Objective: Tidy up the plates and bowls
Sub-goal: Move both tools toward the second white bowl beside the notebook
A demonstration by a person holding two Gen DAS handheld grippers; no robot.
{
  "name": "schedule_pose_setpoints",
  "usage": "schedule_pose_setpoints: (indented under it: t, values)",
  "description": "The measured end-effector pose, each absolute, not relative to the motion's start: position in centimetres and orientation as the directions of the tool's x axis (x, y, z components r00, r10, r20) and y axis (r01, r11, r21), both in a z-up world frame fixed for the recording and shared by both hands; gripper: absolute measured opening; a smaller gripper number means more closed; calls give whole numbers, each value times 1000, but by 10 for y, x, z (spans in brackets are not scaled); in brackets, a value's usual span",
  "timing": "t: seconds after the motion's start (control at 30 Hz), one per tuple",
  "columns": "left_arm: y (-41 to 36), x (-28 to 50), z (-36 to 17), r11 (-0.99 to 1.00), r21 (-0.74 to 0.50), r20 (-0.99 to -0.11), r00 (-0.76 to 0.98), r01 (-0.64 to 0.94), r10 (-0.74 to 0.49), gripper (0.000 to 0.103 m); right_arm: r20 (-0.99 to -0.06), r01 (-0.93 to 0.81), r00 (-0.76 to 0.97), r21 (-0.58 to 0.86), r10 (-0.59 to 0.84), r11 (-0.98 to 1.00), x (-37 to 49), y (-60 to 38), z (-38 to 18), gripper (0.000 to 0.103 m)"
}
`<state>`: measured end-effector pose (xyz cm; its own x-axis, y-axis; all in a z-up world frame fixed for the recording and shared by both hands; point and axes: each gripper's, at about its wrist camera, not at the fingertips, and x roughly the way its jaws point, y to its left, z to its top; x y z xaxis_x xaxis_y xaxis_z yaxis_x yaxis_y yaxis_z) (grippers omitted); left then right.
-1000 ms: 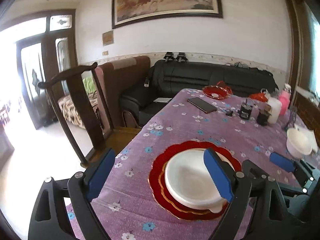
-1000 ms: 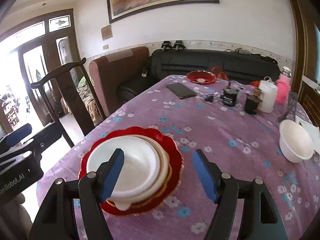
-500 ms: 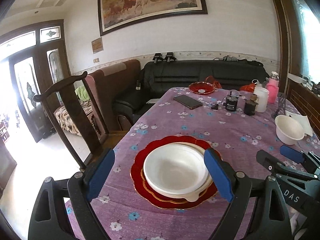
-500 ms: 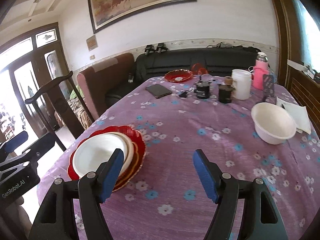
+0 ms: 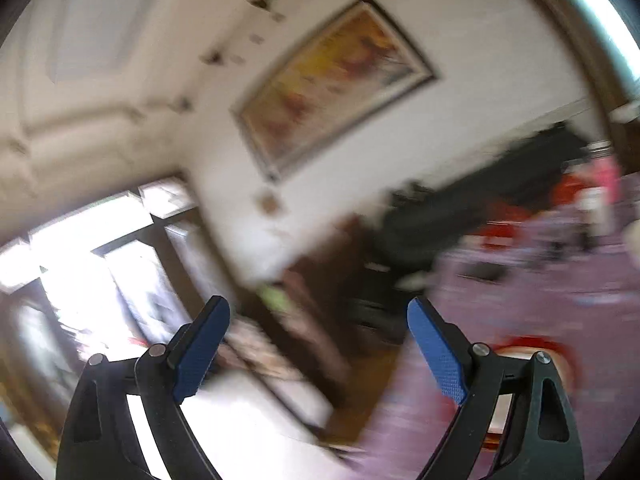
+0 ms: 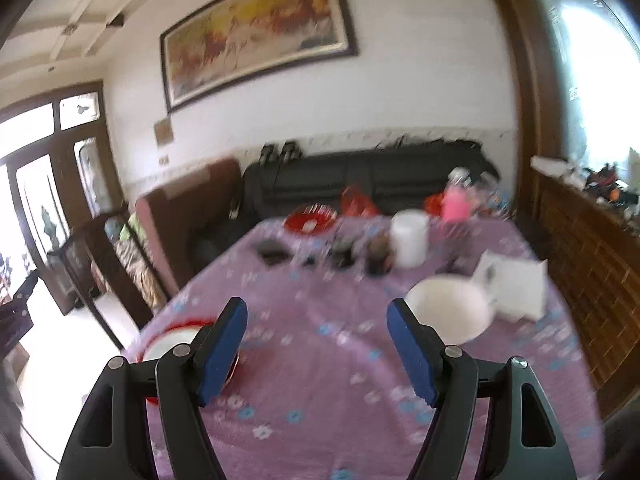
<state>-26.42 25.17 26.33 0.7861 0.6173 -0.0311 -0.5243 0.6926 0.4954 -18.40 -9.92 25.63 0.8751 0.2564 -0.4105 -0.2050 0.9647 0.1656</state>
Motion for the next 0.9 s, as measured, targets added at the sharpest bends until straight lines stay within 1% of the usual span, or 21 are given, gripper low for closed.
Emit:
schedule_pose_setpoints:
  t: [0.07,0.1,0.13,0.17,0.2,0.27,0.3,0.33,0.37,0.4,0.43,0.47,0.5,0.53,0.57,0.6,0.63,0.7,0.77,0.83,0.9]
  values:
    - [286,-262,299,534,542,90,676,-649,731,91,-372,-170,900,176,226,970,-190,-123,299,77]
    - [297,-261,309,476,554,131,636,-683,760,91,-353,-157,912,173,210,972,-193,-132,318,77]
    - [311,-258,325,385,566,194,572,-729,797,91,-330,-137,926,164,185,977,-196,-141,340,77]
    - [327,-255,344,269,568,273,487,-778,830,91,-302,-110,941,148,151,983,-200,-149,362,80]
    - [338,-253,356,181,561,331,419,-808,846,94,-266,-69,959,119,99,990,-205,-158,390,82]
    - [361,-250,386,-15,513,452,255,-858,855,98,-226,-16,974,86,35,996,-212,-167,423,90]
    - [368,-251,397,-50,489,471,215,-871,856,99,-202,10,979,83,7,996,-215,-174,443,90]
    - [376,-253,409,-56,468,463,190,-882,866,99,-189,21,982,95,-3,995,-216,-179,455,91]
    - [381,-255,421,-7,456,413,205,-890,887,99,-178,26,984,117,-5,993,-218,-184,466,92]
    - [384,-257,429,106,443,332,272,-890,903,99,-175,22,984,145,4,989,-218,-189,474,94]
    - [383,-259,431,181,431,281,322,-884,904,99,-183,13,983,164,18,986,-216,-192,476,96]
    - [380,-260,429,306,408,198,410,-860,890,99,-197,4,980,180,32,984,-212,-193,473,96]
    - [372,-257,422,429,393,116,506,-813,855,100,-215,0,976,194,42,981,-207,-191,464,96]
    - [366,-256,417,500,384,66,564,-776,823,100,-233,-4,971,199,51,980,-201,-188,454,96]
    - [353,-251,405,620,356,-18,658,-700,753,100,-255,-13,965,198,65,980,-195,-185,441,96]
    - [342,-249,396,700,322,-73,720,-638,690,100,-293,-30,952,185,84,982,-185,-178,420,96]
    - [324,-246,380,804,254,-137,803,-537,580,100,-314,-35,945,173,89,984,-182,-174,405,96]
    - [298,-241,357,887,177,-178,873,-426,455,100,-349,-52,931,156,105,986,-173,-166,360,96]
    - [257,-231,321,951,109,-208,929,-289,306,100,-366,-70,922,153,122,986,-167,-163,318,96]
    - [227,-221,294,975,74,-236,947,-208,220,100,-397,-53,910,170,117,984,-156,-165,269,96]
    - [190,-206,264,990,48,-274,952,-131,140,100,-452,-56,881,199,143,978,-140,-167,230,96]
